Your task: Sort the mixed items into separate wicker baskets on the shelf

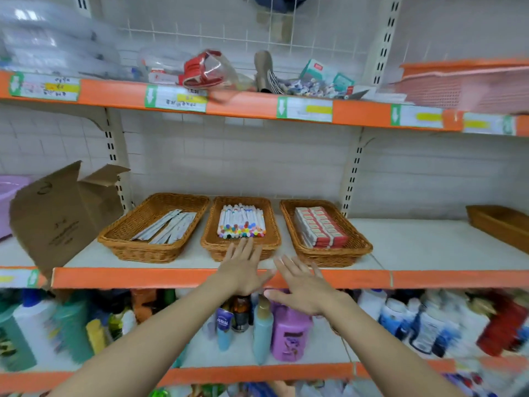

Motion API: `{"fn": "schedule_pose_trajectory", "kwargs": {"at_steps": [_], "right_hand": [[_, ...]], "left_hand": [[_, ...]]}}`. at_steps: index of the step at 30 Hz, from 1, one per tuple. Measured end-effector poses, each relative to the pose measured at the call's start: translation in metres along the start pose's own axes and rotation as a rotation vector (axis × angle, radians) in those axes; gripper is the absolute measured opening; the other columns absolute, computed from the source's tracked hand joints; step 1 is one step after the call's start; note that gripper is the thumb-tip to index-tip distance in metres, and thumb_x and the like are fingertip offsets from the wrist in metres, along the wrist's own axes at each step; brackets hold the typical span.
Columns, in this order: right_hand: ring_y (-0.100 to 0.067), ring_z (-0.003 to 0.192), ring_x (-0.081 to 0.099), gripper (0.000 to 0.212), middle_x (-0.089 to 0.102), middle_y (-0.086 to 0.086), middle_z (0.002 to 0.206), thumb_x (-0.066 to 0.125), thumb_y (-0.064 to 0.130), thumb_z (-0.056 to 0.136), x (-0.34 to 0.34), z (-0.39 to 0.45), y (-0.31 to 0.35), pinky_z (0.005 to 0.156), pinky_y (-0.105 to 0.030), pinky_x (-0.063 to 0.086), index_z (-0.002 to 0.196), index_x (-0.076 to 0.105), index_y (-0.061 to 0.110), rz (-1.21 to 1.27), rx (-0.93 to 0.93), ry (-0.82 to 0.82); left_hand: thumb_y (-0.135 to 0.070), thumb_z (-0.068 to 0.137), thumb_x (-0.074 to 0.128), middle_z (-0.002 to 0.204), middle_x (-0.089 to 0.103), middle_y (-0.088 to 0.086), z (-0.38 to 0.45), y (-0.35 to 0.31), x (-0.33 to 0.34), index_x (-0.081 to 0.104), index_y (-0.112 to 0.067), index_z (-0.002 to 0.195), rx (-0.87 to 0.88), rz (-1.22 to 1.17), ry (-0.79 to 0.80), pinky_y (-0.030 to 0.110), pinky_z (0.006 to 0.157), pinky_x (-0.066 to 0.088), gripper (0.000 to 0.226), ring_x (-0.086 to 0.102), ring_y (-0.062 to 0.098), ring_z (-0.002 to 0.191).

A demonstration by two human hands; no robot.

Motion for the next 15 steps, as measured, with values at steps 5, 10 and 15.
{"fn": "schedule_pose_trajectory", "kwargs": {"at_steps": [5,10,15], "right_hand": [[-0.013,0.146,-0.019,0.085,-0.018,0.007,0.160,0.028,0.069,0.092,-0.002,-0.020,-0.048,0.117,-0.050,-0.010,0.153,-0.014,0.026,0.038,0.087,-0.041],[-0.012,0.146,-0.020,0.087,-0.020,0.006,0.159,0.027,0.068,0.093,-0.014,-0.022,-0.090,0.117,-0.050,-0.010,0.152,-0.016,0.021,0.047,0.159,-0.121],[-0.013,0.146,-0.020,0.084,-0.022,0.005,0.159,0.024,0.068,0.093,-0.026,-0.025,-0.152,0.118,-0.051,-0.010,0.152,-0.016,0.024,0.028,0.247,-0.112]], "left_hand": [[-0.063,0.096,0.022,0.160,-0.016,0.008,0.012,-0.053,-0.003,-0.006,-0.016,0.153,0.079,-0.006,0.006,0.042,0.118,-0.010,0.079,-0.018,0.024,0.146],[-0.059,0.098,0.021,0.160,-0.016,0.007,0.046,-0.105,-0.019,-0.007,-0.017,0.153,0.162,-0.015,-0.030,0.042,0.118,-0.009,0.075,-0.017,0.024,0.147],[-0.060,0.098,0.021,0.160,-0.014,0.008,0.089,-0.144,-0.024,-0.005,-0.016,0.153,0.224,-0.051,-0.048,0.042,0.118,-0.009,0.075,-0.015,0.024,0.147]]}}
Point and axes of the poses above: each hand's wrist, its own z-axis towards the middle knuckle, its own x-axis out of the palm, y = z × x, the point moved 7 cm from there along z, towards the middle knuckle
